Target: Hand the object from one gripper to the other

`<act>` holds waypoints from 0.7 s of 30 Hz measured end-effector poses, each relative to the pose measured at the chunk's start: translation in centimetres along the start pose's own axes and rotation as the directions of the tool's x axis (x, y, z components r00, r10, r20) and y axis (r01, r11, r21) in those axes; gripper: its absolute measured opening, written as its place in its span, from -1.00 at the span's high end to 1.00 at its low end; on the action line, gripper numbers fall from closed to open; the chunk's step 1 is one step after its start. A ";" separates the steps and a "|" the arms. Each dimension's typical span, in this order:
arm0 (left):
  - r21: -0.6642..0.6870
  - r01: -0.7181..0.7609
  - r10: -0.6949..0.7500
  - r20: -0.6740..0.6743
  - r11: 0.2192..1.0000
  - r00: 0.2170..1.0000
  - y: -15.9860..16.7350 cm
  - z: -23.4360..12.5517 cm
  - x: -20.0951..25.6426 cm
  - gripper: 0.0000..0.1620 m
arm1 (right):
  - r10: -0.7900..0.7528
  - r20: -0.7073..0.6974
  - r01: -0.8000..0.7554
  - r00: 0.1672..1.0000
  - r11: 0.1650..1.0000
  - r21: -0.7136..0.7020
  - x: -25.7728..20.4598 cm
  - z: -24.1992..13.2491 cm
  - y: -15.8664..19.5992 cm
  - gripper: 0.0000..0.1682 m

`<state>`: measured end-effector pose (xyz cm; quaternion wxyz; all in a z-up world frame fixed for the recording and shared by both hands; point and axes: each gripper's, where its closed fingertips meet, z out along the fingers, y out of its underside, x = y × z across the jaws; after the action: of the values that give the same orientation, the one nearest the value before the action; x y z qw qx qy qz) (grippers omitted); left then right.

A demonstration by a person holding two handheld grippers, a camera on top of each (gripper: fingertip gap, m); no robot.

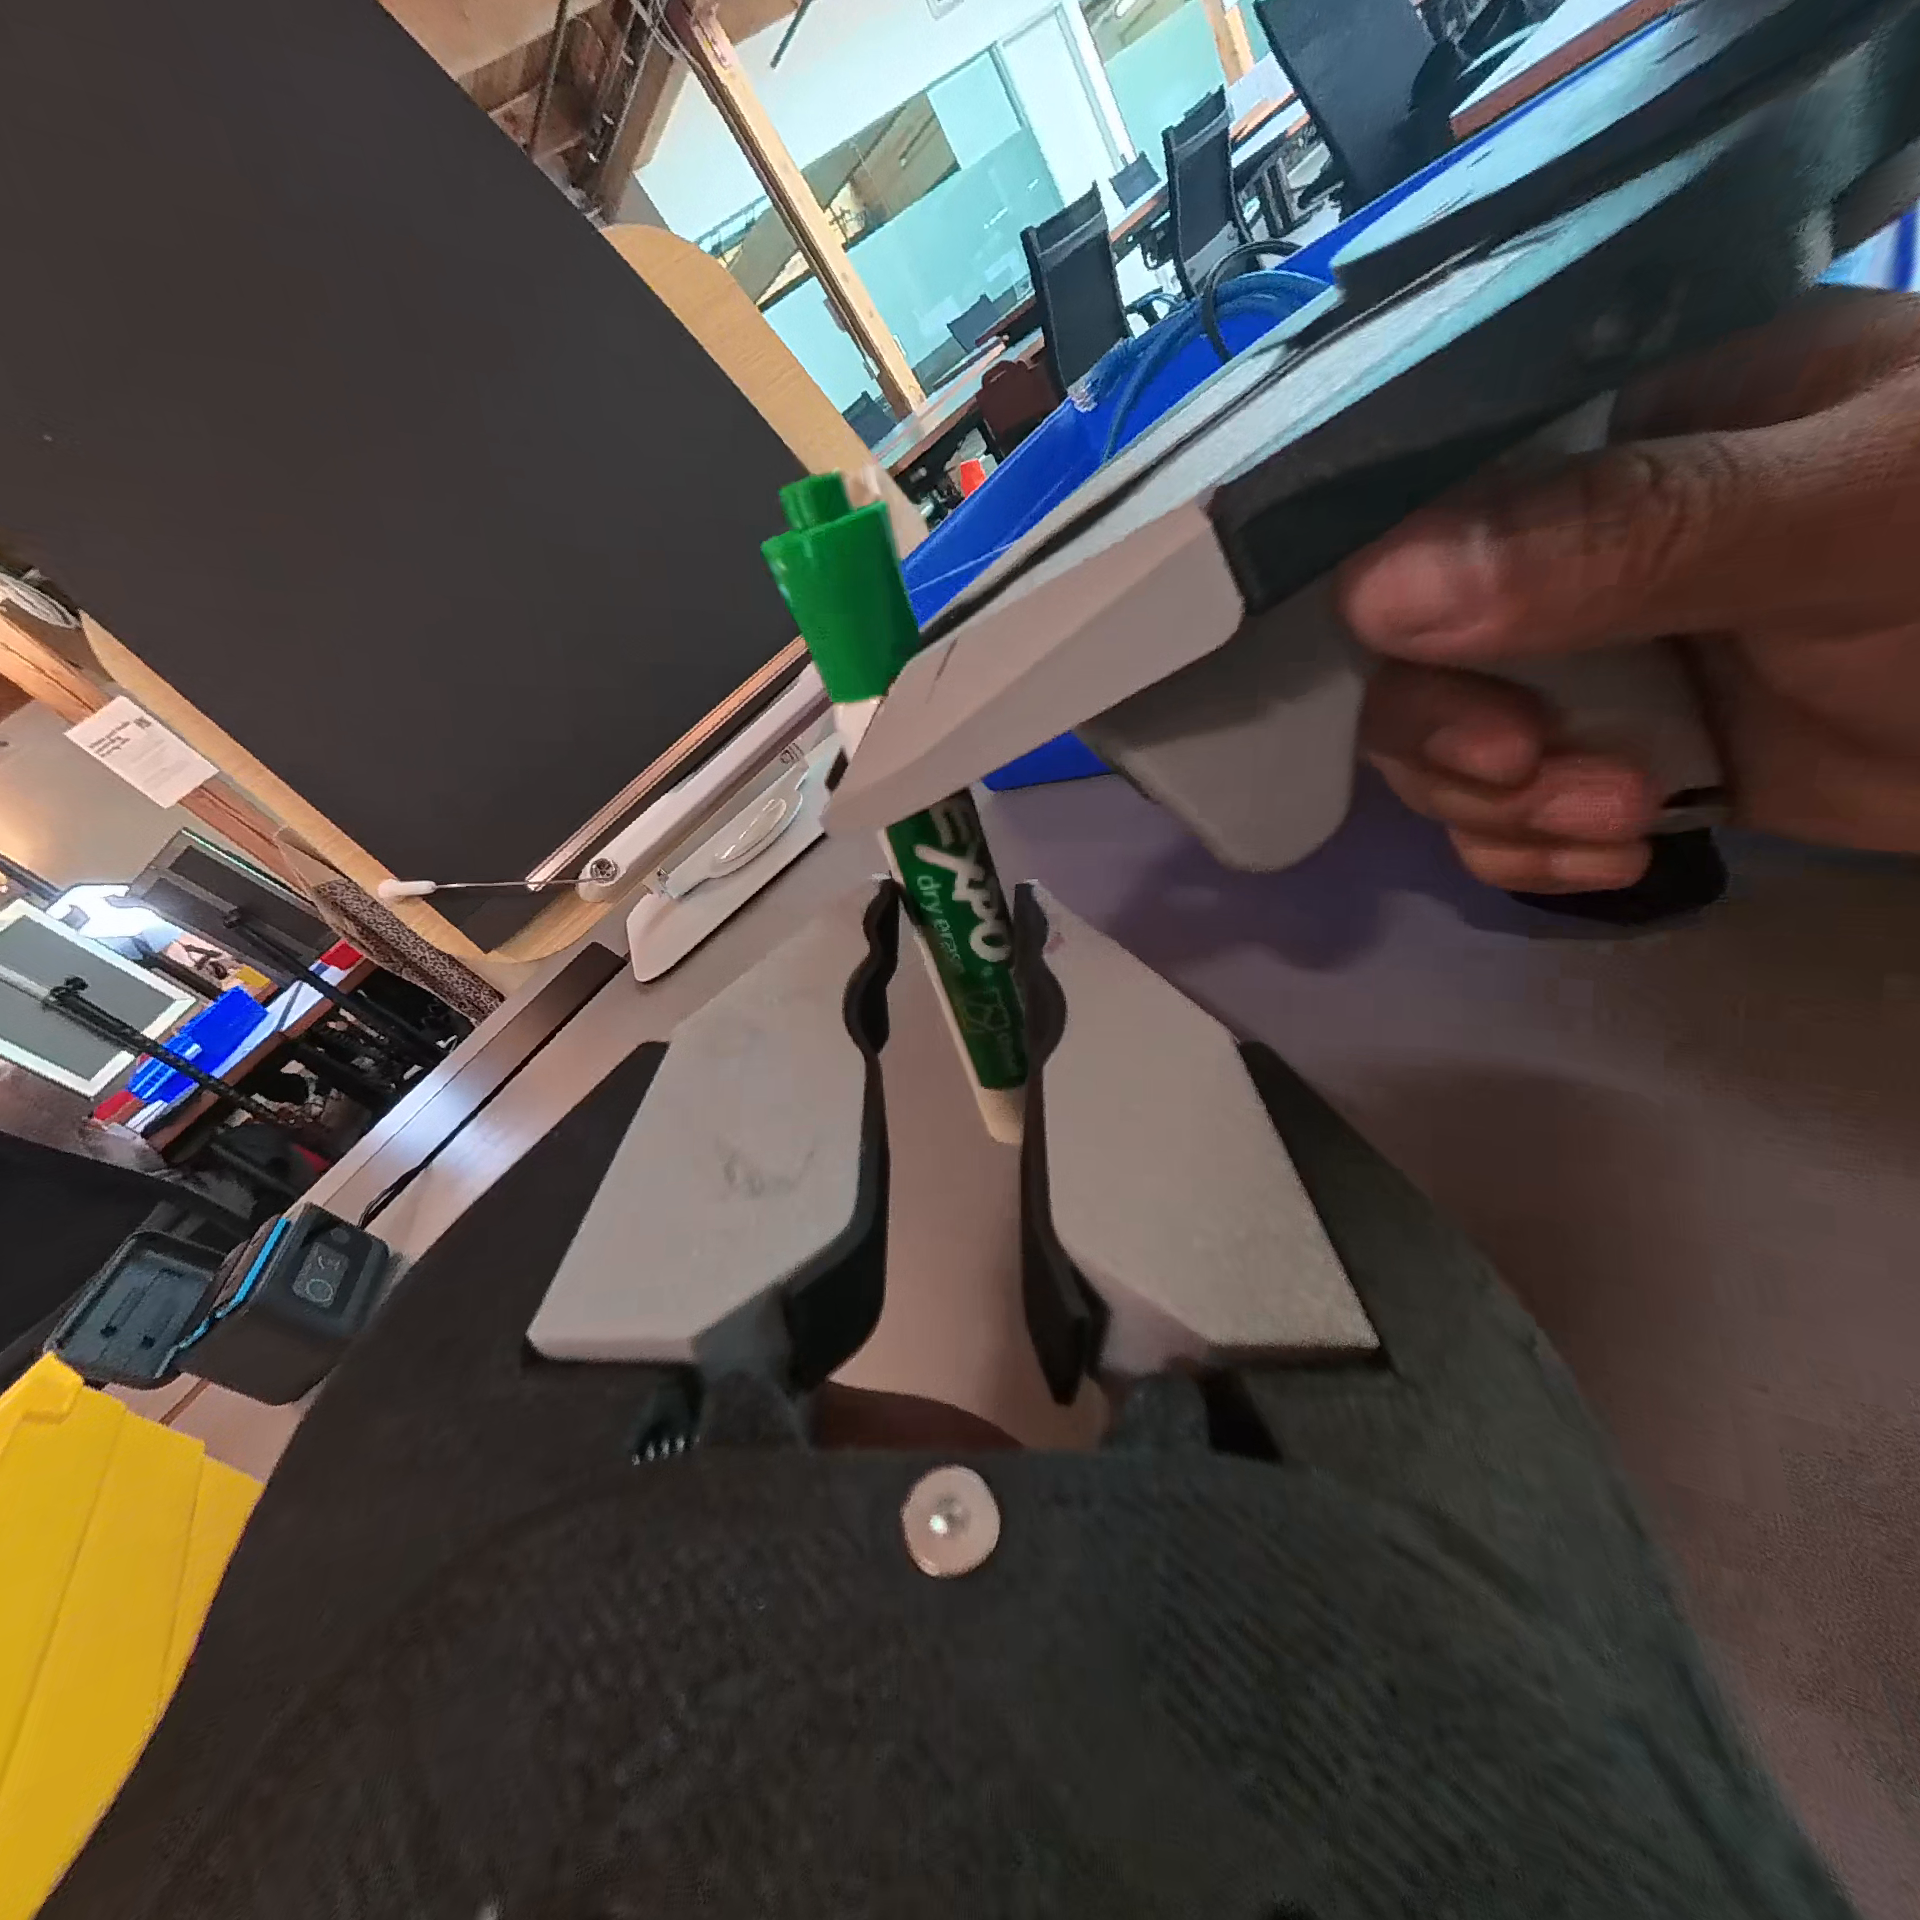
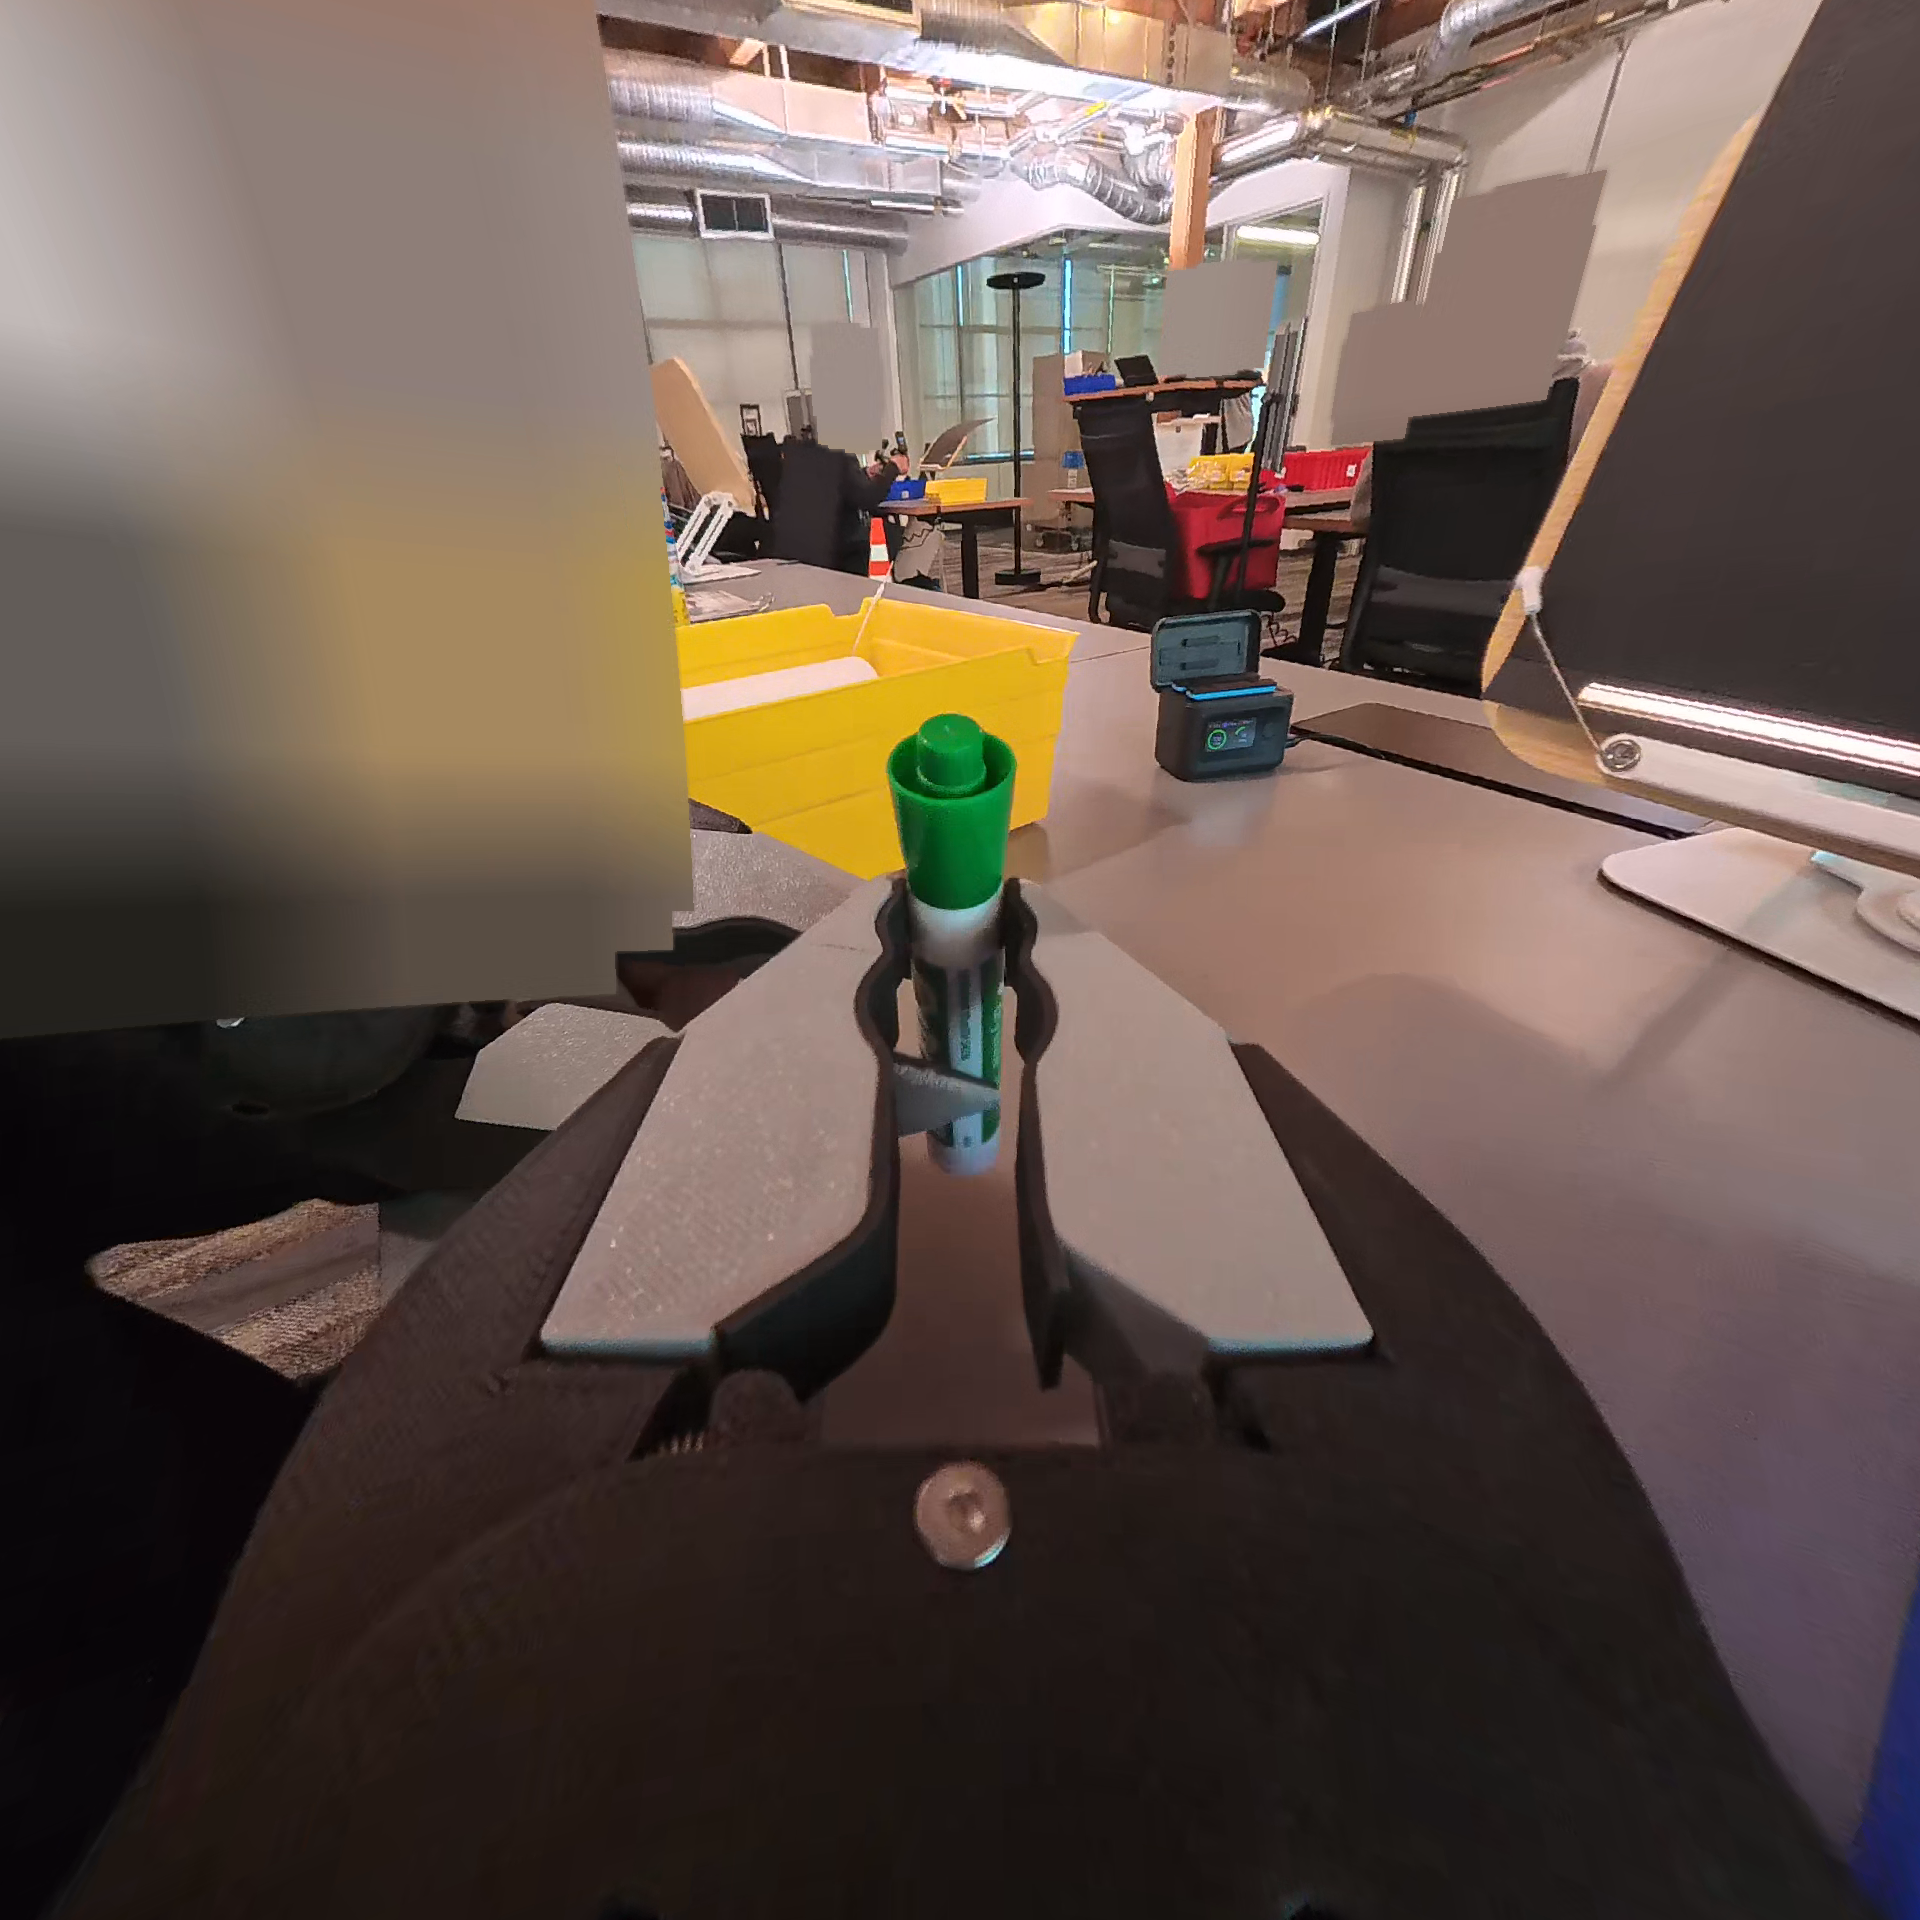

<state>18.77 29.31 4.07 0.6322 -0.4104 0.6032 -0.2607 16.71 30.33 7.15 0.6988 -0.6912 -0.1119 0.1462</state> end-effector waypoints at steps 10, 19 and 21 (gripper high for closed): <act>0.044 0.132 -0.132 -0.008 0.990 0.991 -0.6 -0.7 -0.9 0.79 | -0.089 0.010 0.089 0.996 0.996 -0.020 -0.9 0.8 0.1 0.82; 0.054 0.012 -0.015 0.042 0.998 0.999 -0.4 -1.7 -0.8 0.81 | -0.191 -0.041 0.191 0.981 0.982 -0.012 -1.4 0.3 -0.3 0.83; 0.043 -0.027 0.024 0.061 0.999 0.998 -0.2 -1.8 -0.6 0.76 | -0.177 -0.049 0.177 0.983 0.984 0.008 -1.2 0.0 -0.7 0.82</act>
<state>16.99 29.33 4.73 0.6624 -0.3963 0.5831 -0.2533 15.62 29.86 7.89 0.7159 -0.6774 -0.1551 0.0675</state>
